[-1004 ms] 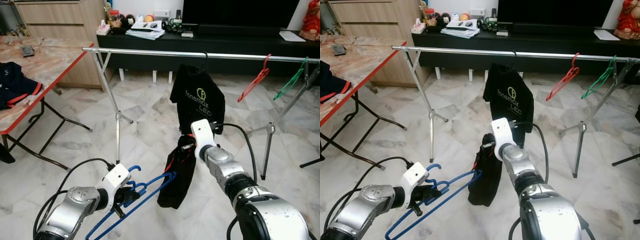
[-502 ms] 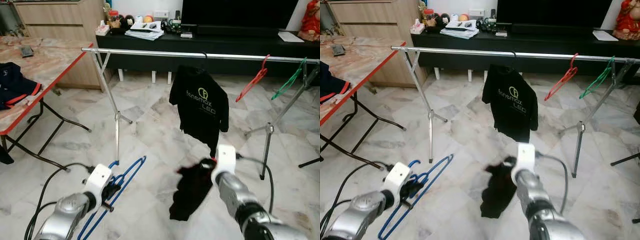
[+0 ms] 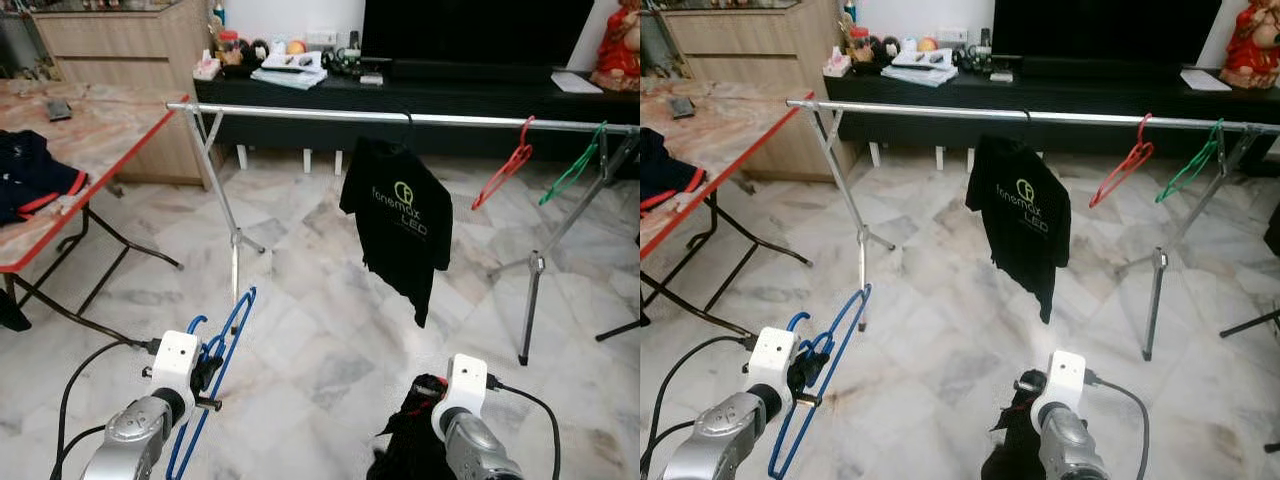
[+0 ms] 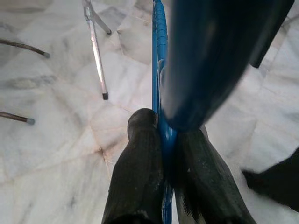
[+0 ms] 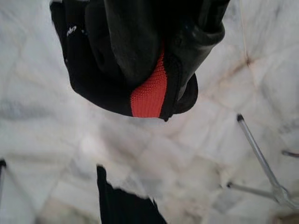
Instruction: Hang hanger
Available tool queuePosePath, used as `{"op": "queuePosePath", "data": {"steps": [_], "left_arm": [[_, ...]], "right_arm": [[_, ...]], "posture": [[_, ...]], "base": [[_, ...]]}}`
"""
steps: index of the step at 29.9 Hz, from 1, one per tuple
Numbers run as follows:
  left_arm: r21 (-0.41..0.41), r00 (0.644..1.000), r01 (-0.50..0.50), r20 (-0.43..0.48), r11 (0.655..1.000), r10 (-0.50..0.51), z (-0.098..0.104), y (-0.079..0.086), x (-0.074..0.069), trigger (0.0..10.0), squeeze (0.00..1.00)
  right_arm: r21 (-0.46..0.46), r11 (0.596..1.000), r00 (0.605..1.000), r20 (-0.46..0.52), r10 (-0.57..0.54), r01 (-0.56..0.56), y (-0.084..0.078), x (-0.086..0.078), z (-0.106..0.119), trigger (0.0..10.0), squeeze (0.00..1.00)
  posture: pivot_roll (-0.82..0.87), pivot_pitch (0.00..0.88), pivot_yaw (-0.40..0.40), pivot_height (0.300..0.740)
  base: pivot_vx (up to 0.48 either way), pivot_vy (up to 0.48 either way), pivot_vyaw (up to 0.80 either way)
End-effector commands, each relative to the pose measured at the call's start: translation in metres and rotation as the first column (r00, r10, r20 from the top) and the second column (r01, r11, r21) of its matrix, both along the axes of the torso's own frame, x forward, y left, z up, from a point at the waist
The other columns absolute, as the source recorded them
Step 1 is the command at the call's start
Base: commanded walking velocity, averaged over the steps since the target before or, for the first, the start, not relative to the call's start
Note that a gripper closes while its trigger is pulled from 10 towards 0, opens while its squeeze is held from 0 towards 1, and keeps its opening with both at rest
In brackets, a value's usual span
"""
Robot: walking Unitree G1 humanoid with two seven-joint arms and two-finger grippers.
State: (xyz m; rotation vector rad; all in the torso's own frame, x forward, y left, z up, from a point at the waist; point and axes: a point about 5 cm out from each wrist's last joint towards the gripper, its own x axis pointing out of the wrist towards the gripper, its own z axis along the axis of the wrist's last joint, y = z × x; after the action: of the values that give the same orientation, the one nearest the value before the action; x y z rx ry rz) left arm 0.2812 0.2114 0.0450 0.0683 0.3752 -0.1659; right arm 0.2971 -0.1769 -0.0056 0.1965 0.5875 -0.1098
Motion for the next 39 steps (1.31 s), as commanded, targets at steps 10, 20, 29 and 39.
{"op": "queuePosePath", "data": {"steps": [10, 20, 29, 39], "left_arm": [[0.011, 1.000, 0.003, 0.025, 1.000, -0.003, 0.005, 0.001, 0.008, 10.0, 0.00], [0.020, 1.000, 0.007, 0.028, 1.000, -0.008, 0.007, 0.003, 0.011, 10.0, 0.00], [0.012, 0.999, 0.011, 0.042, 1.000, -0.011, 0.011, -0.001, 0.014, 10.0, 0.00], [0.014, 0.999, 0.018, 0.043, 1.000, -0.019, 0.012, -0.002, 0.019, 10.0, 0.00]], "right_arm": [[-0.056, 0.995, 0.994, 0.066, 0.084, -0.080, 0.011, 0.007, 0.008, 10.0, 0.00], [-0.066, 0.991, 0.990, 0.069, 0.124, -0.119, 0.018, 0.005, 0.006, 10.0, 0.00], [-0.067, 0.989, 0.988, 0.067, 0.137, -0.132, 0.020, 0.006, 0.007, 10.0, 0.00], [-0.057, 0.987, 0.988, 0.036, 0.151, -0.149, 0.022, 0.000, 0.001, 10.0, 0.00]], "posture": [[0.09, 0.006, 0.034, 0.740], [0.11, 0.000, 0.035, 0.740], [0.09, 0.019, 0.025, 0.740], [0.06, 0.039, 0.036, 0.740]], "base": [[0.417, 0.000, 0.00], [0.480, 0.000, 0.00], [0.480, 0.000, 0.00], [0.480, 0.000, 0.00]]}}
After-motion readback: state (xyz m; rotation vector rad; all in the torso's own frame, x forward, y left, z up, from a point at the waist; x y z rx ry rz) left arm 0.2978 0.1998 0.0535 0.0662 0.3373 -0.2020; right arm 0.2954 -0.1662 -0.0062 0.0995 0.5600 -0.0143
